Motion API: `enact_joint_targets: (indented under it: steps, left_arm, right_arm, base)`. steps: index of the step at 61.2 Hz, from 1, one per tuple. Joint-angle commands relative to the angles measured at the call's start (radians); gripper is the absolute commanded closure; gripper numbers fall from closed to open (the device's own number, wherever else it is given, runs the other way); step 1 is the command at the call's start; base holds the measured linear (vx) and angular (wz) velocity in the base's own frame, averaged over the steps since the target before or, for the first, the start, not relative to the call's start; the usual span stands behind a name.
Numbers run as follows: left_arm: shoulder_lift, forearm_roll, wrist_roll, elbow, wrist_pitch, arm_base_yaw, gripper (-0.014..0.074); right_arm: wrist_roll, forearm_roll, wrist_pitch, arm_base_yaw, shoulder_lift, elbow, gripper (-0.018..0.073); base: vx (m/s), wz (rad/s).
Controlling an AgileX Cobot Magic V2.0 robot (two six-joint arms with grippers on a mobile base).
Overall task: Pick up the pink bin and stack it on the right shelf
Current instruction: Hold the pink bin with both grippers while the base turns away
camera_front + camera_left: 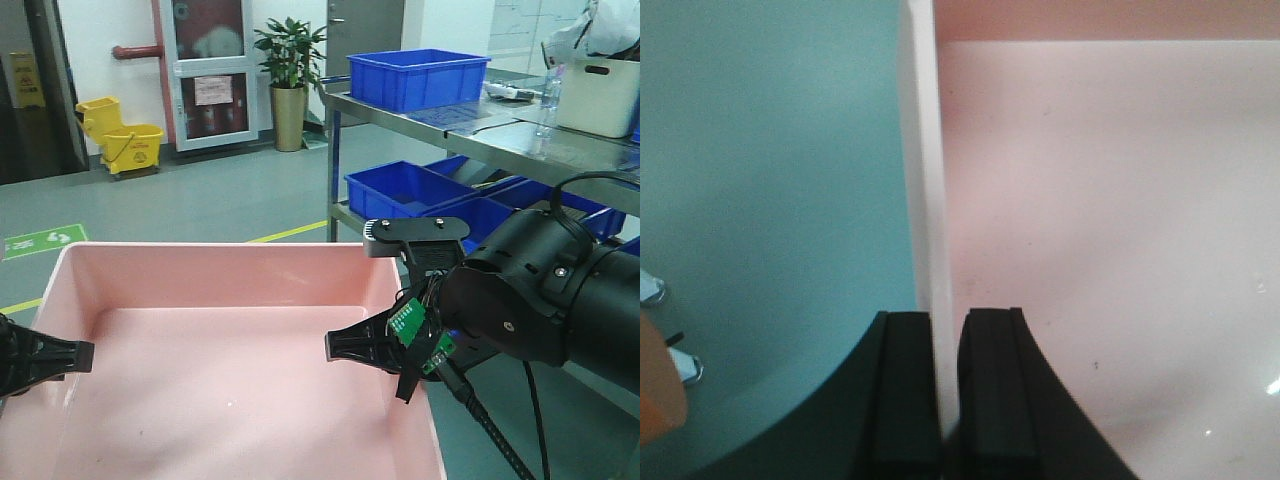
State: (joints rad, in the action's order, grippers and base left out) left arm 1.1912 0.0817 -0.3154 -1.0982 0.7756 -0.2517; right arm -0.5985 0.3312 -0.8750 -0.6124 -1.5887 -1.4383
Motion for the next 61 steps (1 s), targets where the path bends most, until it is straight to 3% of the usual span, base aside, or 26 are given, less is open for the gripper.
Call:
enact_joint_targets:
  steps: [1, 61]
  left_arm:
    - [-0.033, 0.059, -0.004, -0.032, -0.061, 0.002, 0.0586]
    - [-0.033, 0.059, -0.004, -0.032, -0.062, 0.002, 0.0586]
  right_arm:
    - [0.018, 0.112, -0.008, 0.016, 0.045, -0.023, 0.0537]
    - [0.018, 0.111, -0.008, 0.016, 0.045, -0.023, 0.0537]
  base:
    - [0.19, -0.19]
    - [0.30, 0.03]
